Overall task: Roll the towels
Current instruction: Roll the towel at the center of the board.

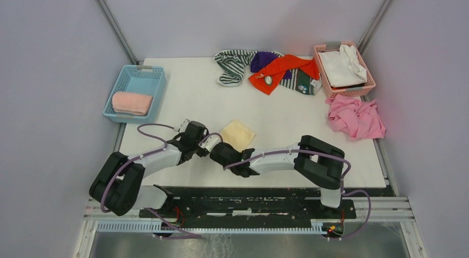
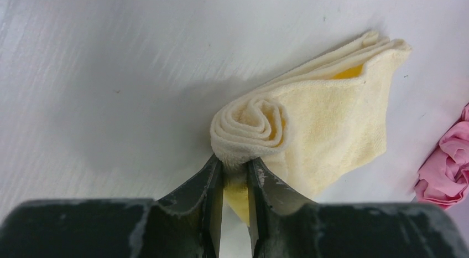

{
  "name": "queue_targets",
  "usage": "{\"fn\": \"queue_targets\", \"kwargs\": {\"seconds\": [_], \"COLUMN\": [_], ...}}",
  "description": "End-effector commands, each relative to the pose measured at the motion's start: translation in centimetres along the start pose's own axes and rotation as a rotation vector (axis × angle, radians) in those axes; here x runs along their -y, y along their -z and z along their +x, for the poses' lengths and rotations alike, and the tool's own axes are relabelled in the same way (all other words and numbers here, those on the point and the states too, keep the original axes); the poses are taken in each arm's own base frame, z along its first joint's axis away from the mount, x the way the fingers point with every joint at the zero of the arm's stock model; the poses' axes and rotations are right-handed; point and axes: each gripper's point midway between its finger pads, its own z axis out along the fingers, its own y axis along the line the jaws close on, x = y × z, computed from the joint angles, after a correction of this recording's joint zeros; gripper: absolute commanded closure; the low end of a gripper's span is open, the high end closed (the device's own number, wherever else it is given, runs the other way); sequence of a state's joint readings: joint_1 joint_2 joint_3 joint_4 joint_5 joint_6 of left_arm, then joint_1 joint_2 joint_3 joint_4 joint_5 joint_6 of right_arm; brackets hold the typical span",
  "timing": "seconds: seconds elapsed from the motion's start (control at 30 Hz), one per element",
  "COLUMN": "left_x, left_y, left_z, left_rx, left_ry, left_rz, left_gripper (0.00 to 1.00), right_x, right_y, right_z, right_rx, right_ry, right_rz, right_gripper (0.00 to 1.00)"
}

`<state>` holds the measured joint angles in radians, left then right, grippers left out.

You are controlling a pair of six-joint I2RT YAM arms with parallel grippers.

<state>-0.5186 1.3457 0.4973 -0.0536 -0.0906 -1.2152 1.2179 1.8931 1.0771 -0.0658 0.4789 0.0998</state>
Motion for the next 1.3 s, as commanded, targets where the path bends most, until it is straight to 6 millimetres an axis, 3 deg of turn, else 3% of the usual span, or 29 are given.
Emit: {"fn": "queue_targets", "kwargs": {"seconds": [0.0, 0.17, 0.3, 0.4, 0.53, 0.7, 0.87, 1.27], "left_x": [-3.6, -2.5, -1.5, -0.7, 0.1, 0.7, 1.9, 4.9], "left_y": [1.0, 2.9, 5.0, 6.3, 7.2, 6.8, 5.8, 3.1], "left_z": [0.5, -1.5, -2.9, -3.4, -2.6, -1.5, -0.4, -0.5], "left_rx": [0.005, 0.074, 0.127, 0.149, 0.121, 0.079, 0.017, -0.024], "left_ry": [-0.003, -0.012, -0.009, -0.020, -0.039, -0.030, -0.038, -0.070], "left_rz": [-0.123, -0.070, 0.005, 0.069, 0.160, 0.243, 0.296, 0.340], "left_gripper": [0.72, 0.62, 0.45, 0.35, 0.29, 0.27, 0.27, 0.28], "right_x": [0.0, -2.0, -2.9, -2.6, -1.6, -0.3, 1.0, 1.9], "right_y": [0.3, 2.0, 2.9, 3.0, 2.5, 1.3, -0.1, -1.6], "right_z": [2.7, 1.7, 1.1, 0.7, 0.5, 1.5, 4.0, 8.0], "right_rx": [-0.073, -0.063, -0.076, -0.078, -0.093, -0.133, -0.205, -0.343], "right_ry": [-0.004, -0.194, -0.389, -0.559, -0.781, -1.046, -1.239, -1.446], "right_rz": [-0.037, -0.323, -0.549, -0.683, -0.795, -0.866, -0.866, -0.848], "right_gripper": [0.96, 1.00, 1.00, 1.00, 1.00, 1.00, 1.00, 1.00]}}
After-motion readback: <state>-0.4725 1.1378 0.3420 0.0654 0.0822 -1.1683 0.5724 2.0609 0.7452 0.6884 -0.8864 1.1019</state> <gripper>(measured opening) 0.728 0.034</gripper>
